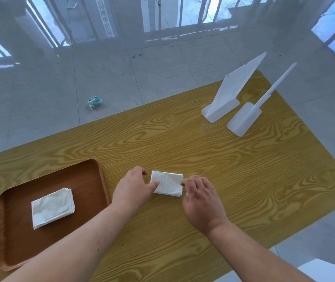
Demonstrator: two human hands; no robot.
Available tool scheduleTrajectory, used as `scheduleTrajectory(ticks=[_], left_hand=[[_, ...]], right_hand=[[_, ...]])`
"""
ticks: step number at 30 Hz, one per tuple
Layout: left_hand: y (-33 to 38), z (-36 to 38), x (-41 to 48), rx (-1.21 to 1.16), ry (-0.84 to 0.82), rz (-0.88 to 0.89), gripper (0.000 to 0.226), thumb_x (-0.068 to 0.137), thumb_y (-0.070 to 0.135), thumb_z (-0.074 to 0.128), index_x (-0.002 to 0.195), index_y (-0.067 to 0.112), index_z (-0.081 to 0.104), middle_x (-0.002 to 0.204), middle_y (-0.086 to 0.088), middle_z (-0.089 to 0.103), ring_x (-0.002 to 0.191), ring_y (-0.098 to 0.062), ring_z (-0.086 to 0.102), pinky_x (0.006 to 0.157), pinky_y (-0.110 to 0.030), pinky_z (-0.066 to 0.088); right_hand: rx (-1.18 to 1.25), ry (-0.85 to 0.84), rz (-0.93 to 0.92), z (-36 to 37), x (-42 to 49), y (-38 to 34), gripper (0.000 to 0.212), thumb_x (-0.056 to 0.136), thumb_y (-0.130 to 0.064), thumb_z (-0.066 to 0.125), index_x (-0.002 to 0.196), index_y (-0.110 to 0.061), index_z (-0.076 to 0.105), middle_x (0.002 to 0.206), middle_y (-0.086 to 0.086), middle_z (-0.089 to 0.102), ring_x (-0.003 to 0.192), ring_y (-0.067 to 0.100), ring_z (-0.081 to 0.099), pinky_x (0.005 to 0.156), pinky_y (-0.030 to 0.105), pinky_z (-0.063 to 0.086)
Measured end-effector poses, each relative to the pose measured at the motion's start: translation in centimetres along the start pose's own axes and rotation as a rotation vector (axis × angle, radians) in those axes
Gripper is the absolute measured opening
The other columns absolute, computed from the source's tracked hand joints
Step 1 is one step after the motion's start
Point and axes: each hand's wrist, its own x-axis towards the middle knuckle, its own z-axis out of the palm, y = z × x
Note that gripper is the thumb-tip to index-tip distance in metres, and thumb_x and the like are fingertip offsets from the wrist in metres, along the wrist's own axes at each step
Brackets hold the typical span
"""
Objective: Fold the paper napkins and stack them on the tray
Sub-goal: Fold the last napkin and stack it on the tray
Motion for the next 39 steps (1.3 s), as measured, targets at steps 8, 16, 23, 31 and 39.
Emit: scheduleTrajectory(ticks=[8,16,23,31,39], left_hand=[[0.9,1.4,1.1,-0.074,-0.044,-0.042,0.033,0.082,0.051,0.077,0.103,0.031,0.061,0.106,0.01,0.065,0.091,-0.01,0.061,0.073,-0.032,0.048],[1.9,1.0,1.2,-0.673,-0.171,-0.183,0.048,0.085,0.007,0.082,0.124,0.023,0.058,0.099,-0.007,0.075,0.082,-0.019,0.074,0.075,-0.037,0.061],[0.7,-2.4,-0.2,-0.928,-0.313,-0.106,0.032,0.088,0.001,0.079,0.115,0.015,0.07,0.094,-0.003,0.077,0.082,-0.015,0.069,0.071,-0.029,0.05],[-5.2,-6.2,-1.4,-0.887,-0.109,-0.148,0.011,0.092,0.012,0.078,0.101,0.006,0.074,0.081,0.0,0.075,0.065,-0.011,0.066,0.06,-0.025,0.051],[-14.8,-9.0,-3.1,-0.74,0.095,-0.264,0.014,0.09,0.041,0.075,0.076,0.036,0.078,0.066,0.006,0.074,0.06,-0.012,0.064,0.065,-0.036,0.054]], right_hand=[[-0.081,-0.375,-0.137,1.8,-0.3,-0.4,0.065,0.091,-0.02,0.044,0.156,-0.019,0.035,0.162,0.007,0.036,0.15,0.03,0.028,0.122,0.046,0.022],[0.237,-0.182,0.084,1.2,1.1,-0.8,0.054,0.093,-0.017,0.052,0.147,-0.015,0.046,0.142,0.004,0.054,0.135,0.021,0.043,0.115,0.04,0.035],[1.005,-0.308,0.751,-0.8,5.3,-2.2,0.046,0.093,-0.021,0.071,0.135,-0.014,0.052,0.117,0.006,0.068,0.095,0.021,0.069,0.072,0.035,0.056],[1.099,-0.435,0.762,0.2,7.8,-7.6,0.004,0.093,-0.017,0.071,0.093,-0.013,0.073,0.065,-0.004,0.067,0.052,0.012,0.055,0.052,0.027,0.042],[0.8,-0.503,0.531,3.0,9.0,-15.9,0.017,0.095,-0.021,0.068,0.086,-0.009,0.075,0.068,-0.001,0.069,0.051,0.013,0.057,0.045,0.025,0.042]])
